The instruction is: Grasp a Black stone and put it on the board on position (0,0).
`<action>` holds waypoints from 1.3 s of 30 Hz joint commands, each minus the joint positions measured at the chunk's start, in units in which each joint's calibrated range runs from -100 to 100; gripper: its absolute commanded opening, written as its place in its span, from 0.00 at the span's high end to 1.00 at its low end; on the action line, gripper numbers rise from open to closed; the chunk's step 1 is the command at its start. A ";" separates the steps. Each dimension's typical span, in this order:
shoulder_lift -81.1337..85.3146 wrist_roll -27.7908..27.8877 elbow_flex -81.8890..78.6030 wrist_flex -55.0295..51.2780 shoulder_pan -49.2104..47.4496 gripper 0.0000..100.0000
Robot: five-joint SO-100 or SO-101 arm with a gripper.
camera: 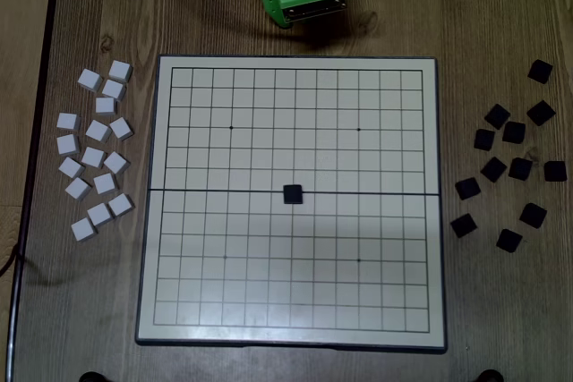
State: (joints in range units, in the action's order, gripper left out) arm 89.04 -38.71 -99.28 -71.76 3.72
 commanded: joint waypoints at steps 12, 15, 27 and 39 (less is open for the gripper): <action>0.19 -0.05 -0.62 -2.94 1.15 0.93; 0.19 -0.05 -0.62 -2.94 1.15 0.93; 0.19 -0.05 -0.62 -2.94 1.15 0.93; 0.19 -0.05 -0.62 -2.94 1.15 0.93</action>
State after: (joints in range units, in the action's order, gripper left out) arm 89.77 -38.71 -99.28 -71.92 4.15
